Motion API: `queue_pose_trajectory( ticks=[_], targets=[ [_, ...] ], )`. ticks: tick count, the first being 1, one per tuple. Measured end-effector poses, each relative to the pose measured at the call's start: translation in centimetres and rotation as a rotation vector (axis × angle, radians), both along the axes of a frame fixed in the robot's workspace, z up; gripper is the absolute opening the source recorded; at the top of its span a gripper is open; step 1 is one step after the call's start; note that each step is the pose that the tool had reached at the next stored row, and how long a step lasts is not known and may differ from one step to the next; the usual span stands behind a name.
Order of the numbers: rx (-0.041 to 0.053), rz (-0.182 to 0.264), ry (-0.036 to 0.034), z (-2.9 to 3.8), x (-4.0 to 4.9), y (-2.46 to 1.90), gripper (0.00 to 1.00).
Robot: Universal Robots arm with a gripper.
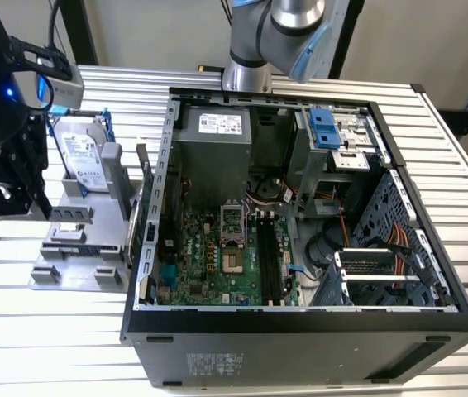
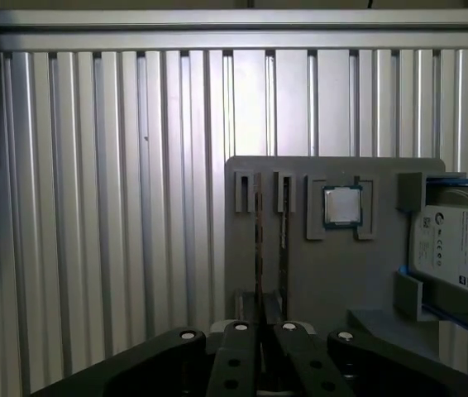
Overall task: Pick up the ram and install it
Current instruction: 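Pick up the ram and move it above insertion slot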
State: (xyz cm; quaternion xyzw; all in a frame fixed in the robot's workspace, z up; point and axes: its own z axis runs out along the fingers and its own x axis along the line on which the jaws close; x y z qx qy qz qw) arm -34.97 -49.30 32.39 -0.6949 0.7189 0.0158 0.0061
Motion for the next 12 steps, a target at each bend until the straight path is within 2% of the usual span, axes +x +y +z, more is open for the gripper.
queue_pose_trajectory(
  ticks=[12],
  targets=[
    [-0.0001,0.0,0.0001,0.51,0.0,0.0,0.0]
  ],
)
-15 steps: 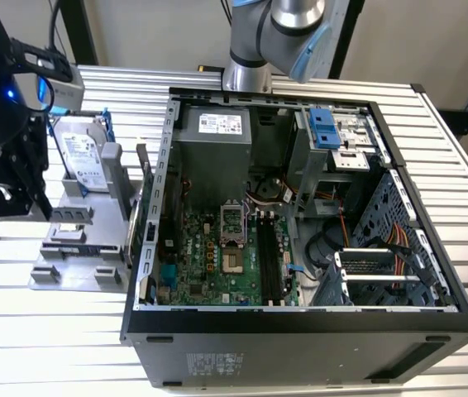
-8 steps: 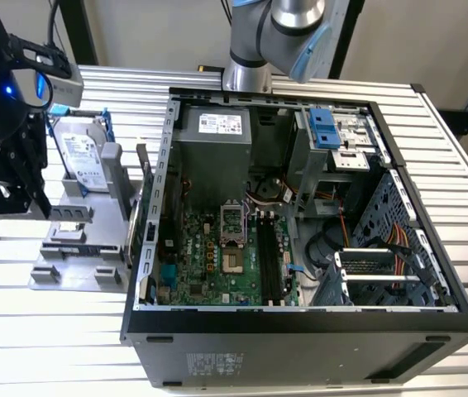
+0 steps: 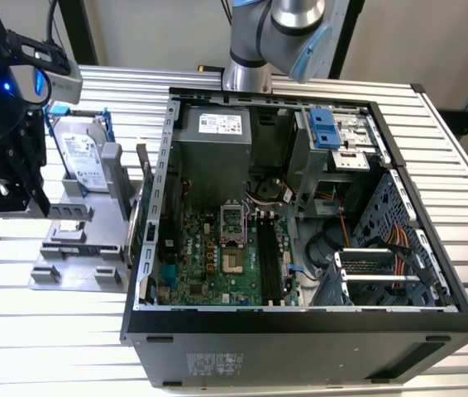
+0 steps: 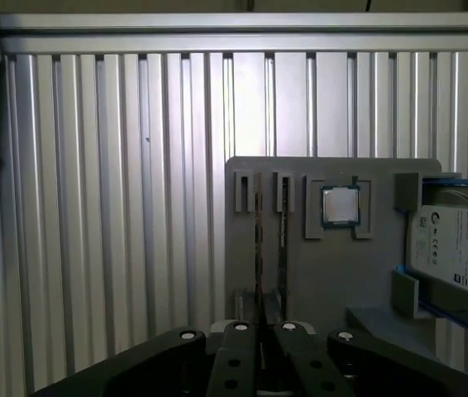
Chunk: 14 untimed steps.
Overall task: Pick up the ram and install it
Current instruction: 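Pick up the ram and move it above insertion slot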
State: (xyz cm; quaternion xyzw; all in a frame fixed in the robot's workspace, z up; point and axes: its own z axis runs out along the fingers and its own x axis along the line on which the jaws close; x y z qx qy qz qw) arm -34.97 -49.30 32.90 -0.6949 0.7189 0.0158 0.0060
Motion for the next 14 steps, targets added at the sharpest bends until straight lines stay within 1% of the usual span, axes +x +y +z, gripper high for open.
queue_pose_trajectory(
  ticks=[14],
  targets=[
    [0.0001,0.0,-0.0002,0.63,0.0,0.0,0.0]
  ],
)
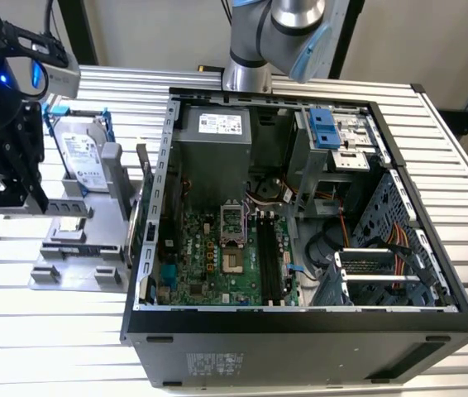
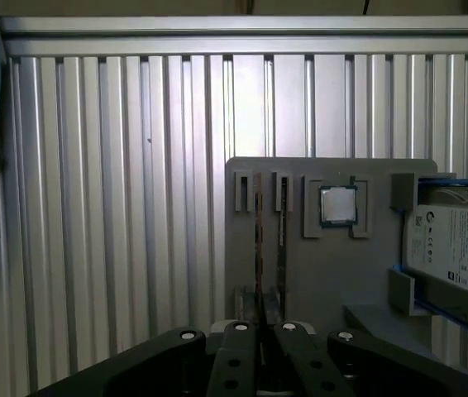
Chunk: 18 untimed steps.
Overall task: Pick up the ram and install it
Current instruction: 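Pick up the ram and move it above insertion slot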
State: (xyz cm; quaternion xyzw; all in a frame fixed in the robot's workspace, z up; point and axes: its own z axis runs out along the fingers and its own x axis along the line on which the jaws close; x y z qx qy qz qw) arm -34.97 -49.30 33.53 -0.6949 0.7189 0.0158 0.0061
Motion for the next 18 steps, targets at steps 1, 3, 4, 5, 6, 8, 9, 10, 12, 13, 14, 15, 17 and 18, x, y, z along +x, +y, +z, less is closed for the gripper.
queue_pose_trajectory(
  ticks=[1,3,4,5,6,8,9,10,12,13,14,15,17,18],
  targets=[
    [-0.0002,0.0,0.0002,0.06,0.0,0.0,0.0],
    [-0.0001,0.0,0.0002,0.15,0.0,0.0,0.0],
    [-0.0001,0.0,0.0001,0.19,0.0,0.0,0.0],
    [0.0,0.0,0.0001,0.23,0.0,0.0,0.0],
    [0.0001,0.0,0.0,0.27,0.0,0.0,0.0],
    [0.0,0.0,0.0,0.36,0.0,0.0,0.0],
    [-0.0001,0.0,0.0002,0.42,0.0,0.0,0.0],
    [0.0,0.0,0.0,0.46,0.0,0.0,0.0],
    [-0.0001,0.0,0.0,0.54,0.0,0.0,0.0],
    [-0.0001,0.0,0.0001,0.59,0.0,0.0,0.0],
    [0.0,0.0,0.0,0.62,0.0,0.0,0.0],
    [-0.0001,0.0,0.0001,0.67,0.0,0.0,0.0],
    [0.0,0.0,0.0,0.74,0.0,0.0,0.0],
    [0.0,0.0,0.0,0.78,0.0,0.0,0.0]
  ],
)
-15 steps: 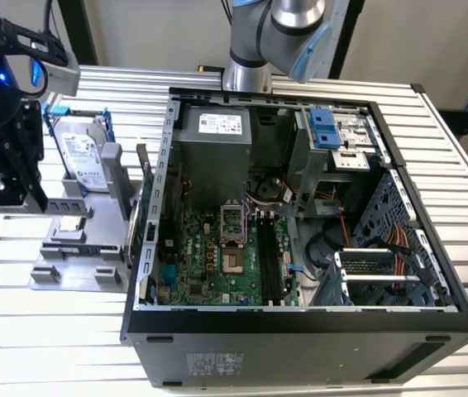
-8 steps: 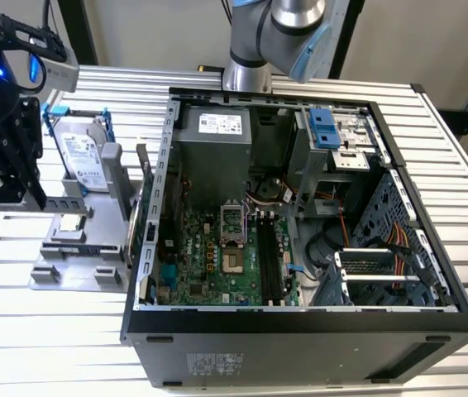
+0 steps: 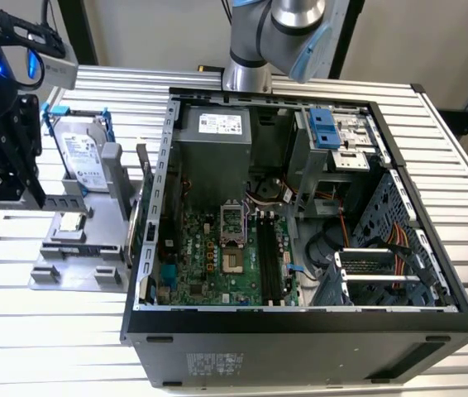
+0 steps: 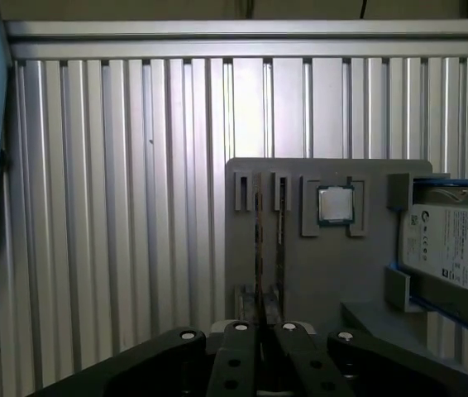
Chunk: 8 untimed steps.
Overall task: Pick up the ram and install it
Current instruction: 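Pick up the ram and move it above insertion slot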
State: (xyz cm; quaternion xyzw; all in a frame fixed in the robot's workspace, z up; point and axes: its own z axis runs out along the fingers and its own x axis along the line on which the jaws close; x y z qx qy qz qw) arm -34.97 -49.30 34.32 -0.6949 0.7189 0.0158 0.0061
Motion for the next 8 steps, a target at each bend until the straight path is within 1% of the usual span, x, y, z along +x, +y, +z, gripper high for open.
queue_pose_trajectory(
  ticks=[8],
  targets=[
    [0.0,0.0,0.0,0.28,0.0,0.0,0.0]
  ],
)
